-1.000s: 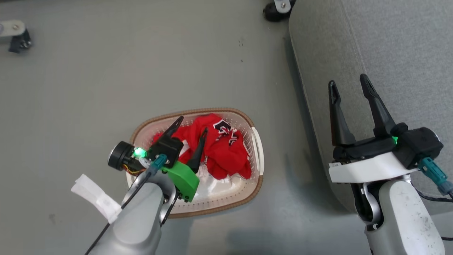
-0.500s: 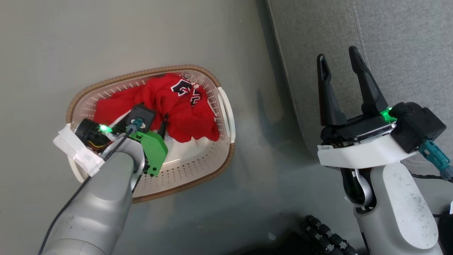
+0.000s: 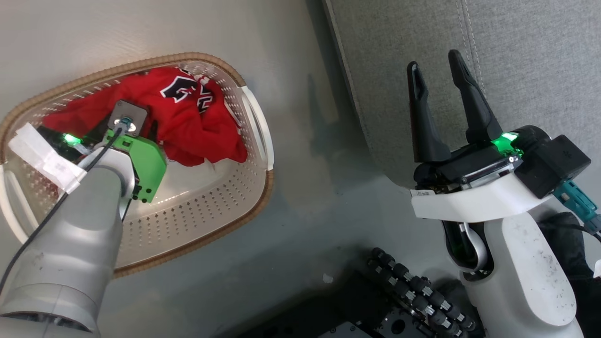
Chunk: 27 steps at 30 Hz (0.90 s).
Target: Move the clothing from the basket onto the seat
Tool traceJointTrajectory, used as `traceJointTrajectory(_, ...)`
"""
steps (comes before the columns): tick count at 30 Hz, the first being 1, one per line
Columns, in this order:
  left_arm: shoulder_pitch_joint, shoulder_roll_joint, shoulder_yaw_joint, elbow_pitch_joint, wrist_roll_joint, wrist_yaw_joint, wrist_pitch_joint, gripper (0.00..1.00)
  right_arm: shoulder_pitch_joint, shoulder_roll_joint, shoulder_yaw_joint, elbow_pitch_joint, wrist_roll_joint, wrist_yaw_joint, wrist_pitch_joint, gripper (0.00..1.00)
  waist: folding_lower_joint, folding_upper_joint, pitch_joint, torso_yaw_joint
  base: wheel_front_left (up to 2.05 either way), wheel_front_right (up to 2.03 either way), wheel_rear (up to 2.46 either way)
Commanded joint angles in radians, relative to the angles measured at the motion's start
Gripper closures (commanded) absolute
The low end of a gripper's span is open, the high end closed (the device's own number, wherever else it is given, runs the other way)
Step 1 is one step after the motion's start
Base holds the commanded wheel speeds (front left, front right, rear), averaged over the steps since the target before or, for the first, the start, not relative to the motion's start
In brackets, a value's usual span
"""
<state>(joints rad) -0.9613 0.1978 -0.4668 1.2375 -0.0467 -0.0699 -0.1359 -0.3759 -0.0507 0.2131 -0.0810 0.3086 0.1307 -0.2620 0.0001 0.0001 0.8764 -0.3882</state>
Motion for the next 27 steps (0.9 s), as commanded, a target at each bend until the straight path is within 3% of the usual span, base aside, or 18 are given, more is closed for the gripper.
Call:
traceJointTrajectory(1, -0.024, 0.018, -0.004, 0.009, 0.006, 0.003, 0.005, 0.0, -0.019, 0.0, 0.007, -0.005, 0.008, 0.0, -0.004, 0.0, -0.0001, -0.0001, 0.043, -0.036, 0.0, 0.0, 0.0)
traceJointTrajectory(4, -0.053, 0.031, -0.013, 0.014, 0.012, 0.001, 0.007, 0.0, -0.023, 0.0, 0.015, -0.005, 0.019, 0.0, -0.004, 0.0, -0.0001, -0.0001, 0.058, -0.039, 0.0, 0.0, 0.0)
traceJointTrajectory(5, -0.066, 0.031, -0.019, 0.016, 0.013, -0.002, 0.003, 0.18, -0.024, 0.0, 0.02, -0.002, 0.023, 0.0, -0.004, 0.0, -0.0001, -0.0001, 0.063, -0.039, 0.0, 0.0, 0.0)
traceJointTrajectory(6, -0.07, 0.03, -0.023, 0.016, 0.014, -0.006, -0.006, 1.0, -0.025, 0.0, 0.023, -0.001, 0.024, 0.0, -0.004, 0.0, -0.0001, -0.0001, 0.064, -0.038, 0.0, 0.0, 0.0)
traceJointTrajectory(18, -0.063, 0.003, -0.05, 0.031, -0.002, -0.018, -0.034, 1.0, -0.035, 0.0, 0.02, 0.017, 0.01, 0.0, -0.004, 0.0, -0.0001, -0.0001, 0.031, -0.009, 0.0, 0.0, 0.0)
traceJointTrajectory(27, 0.039, -0.054, -0.05, 0.007, -0.047, -0.03, -0.115, 1.0, 0.004, -0.001, 0.01, 0.045, -0.041, 0.0, -0.004, 0.0, -0.0001, -0.0001, -0.107, 0.055, 0.0, 0.0, 0.0)
